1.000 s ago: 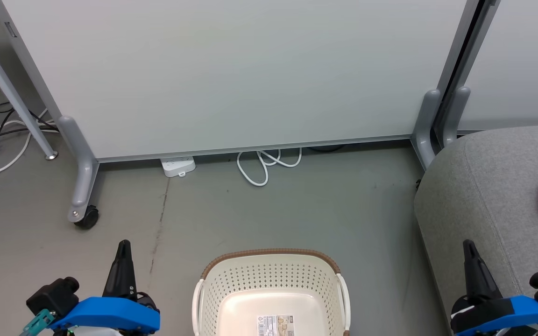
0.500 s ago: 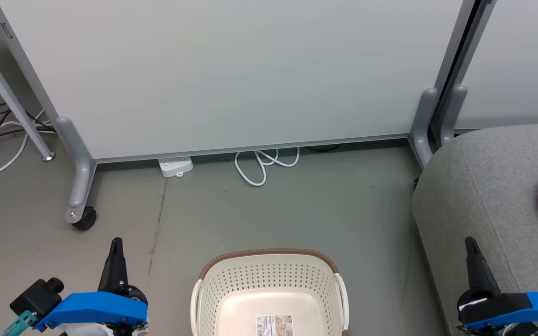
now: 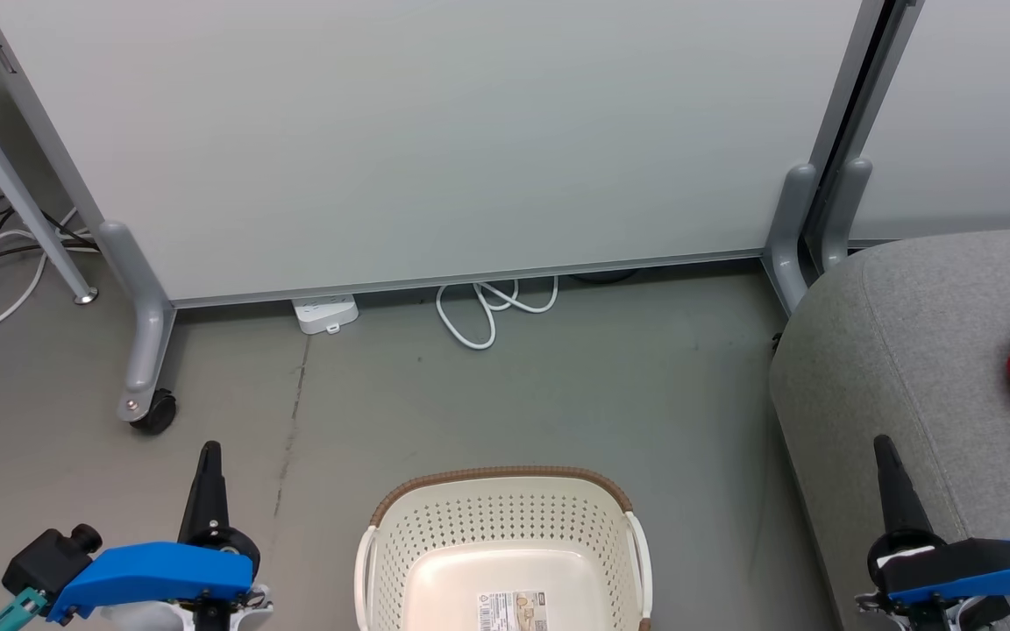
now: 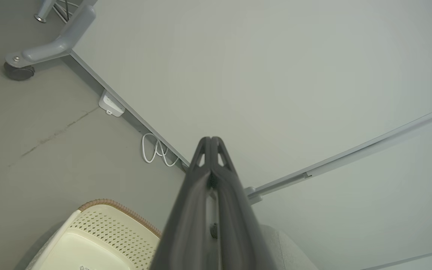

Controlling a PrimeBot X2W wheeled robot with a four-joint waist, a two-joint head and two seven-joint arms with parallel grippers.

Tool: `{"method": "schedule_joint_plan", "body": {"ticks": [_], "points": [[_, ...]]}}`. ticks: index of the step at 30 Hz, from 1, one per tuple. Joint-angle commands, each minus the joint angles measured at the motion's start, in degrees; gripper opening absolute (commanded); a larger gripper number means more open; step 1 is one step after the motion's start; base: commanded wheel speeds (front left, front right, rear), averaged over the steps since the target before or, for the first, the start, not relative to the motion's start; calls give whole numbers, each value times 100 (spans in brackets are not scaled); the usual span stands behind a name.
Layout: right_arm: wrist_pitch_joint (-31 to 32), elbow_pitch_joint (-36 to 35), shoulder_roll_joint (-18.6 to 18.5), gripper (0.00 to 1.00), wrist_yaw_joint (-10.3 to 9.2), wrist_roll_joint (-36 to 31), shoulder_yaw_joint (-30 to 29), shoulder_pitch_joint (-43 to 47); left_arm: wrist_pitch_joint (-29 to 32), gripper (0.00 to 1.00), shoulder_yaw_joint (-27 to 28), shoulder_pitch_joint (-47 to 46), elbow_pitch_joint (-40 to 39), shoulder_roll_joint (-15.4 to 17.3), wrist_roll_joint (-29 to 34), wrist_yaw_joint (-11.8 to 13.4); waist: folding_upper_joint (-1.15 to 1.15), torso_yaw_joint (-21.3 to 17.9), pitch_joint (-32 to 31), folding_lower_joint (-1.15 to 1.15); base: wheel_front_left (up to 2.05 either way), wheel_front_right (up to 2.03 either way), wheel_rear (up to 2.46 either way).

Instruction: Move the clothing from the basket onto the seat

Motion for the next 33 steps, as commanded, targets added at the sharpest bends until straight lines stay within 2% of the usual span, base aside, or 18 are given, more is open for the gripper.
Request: {"method": "schedule_joint_plan", "body": {"ticks": [1, 33], "points": [[47, -79, -13, 0, 2, 146, -9, -156, 29, 0, 34, -159, -82, 6, -128, -26, 0, -3, 0, 0, 0, 0, 0], [548, -152, -8, 0, 2, 2135, -45, -266, 520, 0, 259, -223, -186, 6, -2007, -53, 0, -98, 12, 0, 0, 0, 0]]}}
